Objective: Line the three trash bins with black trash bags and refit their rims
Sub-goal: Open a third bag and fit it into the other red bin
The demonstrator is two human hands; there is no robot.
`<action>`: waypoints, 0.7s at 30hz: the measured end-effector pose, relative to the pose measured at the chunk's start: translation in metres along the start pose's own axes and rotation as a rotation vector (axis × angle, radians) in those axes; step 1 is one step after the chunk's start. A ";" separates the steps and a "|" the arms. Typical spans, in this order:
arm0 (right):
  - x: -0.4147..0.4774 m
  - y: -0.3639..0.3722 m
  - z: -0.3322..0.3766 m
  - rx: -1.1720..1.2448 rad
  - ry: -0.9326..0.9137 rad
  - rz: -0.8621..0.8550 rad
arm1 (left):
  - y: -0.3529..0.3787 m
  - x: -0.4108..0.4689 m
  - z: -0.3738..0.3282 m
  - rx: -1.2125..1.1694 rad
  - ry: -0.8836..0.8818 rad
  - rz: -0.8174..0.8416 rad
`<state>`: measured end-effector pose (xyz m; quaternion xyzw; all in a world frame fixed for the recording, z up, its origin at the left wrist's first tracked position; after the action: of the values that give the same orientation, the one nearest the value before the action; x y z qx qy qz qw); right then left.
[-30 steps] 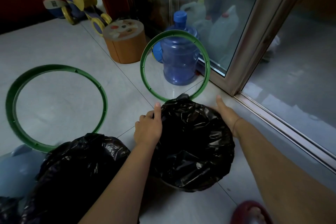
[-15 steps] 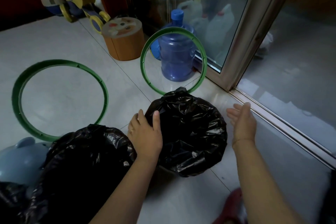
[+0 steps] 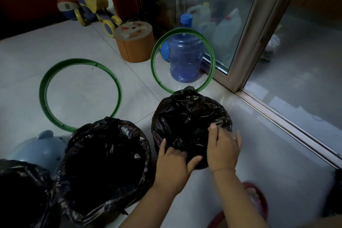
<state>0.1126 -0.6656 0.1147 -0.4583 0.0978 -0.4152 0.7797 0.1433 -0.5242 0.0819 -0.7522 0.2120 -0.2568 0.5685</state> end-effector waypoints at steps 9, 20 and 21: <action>0.078 0.053 0.033 0.792 0.363 0.979 | -0.040 0.078 0.000 -1.242 -0.676 0.176; 0.095 0.090 0.002 0.261 0.362 1.046 | 0.024 0.099 0.023 -1.594 -1.240 0.240; 0.099 0.090 0.002 0.270 0.373 1.034 | 0.028 0.100 0.026 -1.586 -1.240 0.224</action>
<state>0.2265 -0.7161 0.0665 -0.1661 0.3917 -0.0618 0.9029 0.2365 -0.5732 0.0641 -0.8894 0.0584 0.4488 -0.0645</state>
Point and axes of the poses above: each hand's wrist, its own x-axis towards the middle knuckle, its own y-axis out of the palm, z = x × y, the point moved 3 cm from there along x, towards the middle knuckle, and after that the axes turned 4 degrees about -x, right-handed, at the moved point
